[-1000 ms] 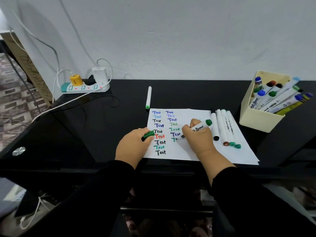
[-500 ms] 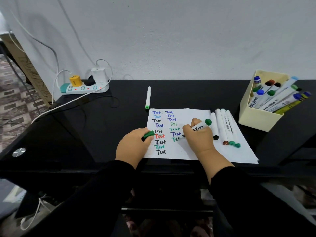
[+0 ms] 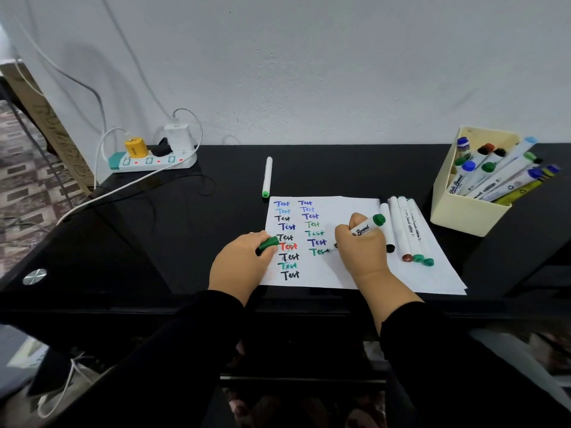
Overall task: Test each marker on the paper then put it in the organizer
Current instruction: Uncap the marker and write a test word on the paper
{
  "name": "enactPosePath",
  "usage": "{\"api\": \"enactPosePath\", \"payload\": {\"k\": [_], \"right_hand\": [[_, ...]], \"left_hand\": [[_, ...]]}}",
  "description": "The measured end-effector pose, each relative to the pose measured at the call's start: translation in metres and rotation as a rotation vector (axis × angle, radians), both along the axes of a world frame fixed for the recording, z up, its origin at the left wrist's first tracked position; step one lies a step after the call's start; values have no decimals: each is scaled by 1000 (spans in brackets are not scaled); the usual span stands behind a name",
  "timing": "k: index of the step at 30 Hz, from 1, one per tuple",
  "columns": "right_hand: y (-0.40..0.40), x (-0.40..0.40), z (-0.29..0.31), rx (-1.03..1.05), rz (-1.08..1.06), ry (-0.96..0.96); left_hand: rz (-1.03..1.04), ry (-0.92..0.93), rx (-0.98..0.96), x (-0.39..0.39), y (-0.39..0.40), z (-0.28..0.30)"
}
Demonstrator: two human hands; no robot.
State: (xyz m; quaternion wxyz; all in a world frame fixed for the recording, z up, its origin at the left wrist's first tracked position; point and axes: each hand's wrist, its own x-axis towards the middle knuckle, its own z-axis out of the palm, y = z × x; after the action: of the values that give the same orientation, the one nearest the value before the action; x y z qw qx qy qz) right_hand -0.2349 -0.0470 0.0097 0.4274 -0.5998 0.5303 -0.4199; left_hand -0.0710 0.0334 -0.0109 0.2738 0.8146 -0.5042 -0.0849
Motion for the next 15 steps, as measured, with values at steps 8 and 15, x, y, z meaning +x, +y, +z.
{"api": "enactPosePath", "payload": {"k": [8, 15], "right_hand": [[-1, -1, 0, -11, 45, 4], [-4, -4, 1, 46, -40, -113]], "left_hand": [[4, 4, -1, -1, 0, 1], [-3, 16, 5, -3, 3, 4]]}}
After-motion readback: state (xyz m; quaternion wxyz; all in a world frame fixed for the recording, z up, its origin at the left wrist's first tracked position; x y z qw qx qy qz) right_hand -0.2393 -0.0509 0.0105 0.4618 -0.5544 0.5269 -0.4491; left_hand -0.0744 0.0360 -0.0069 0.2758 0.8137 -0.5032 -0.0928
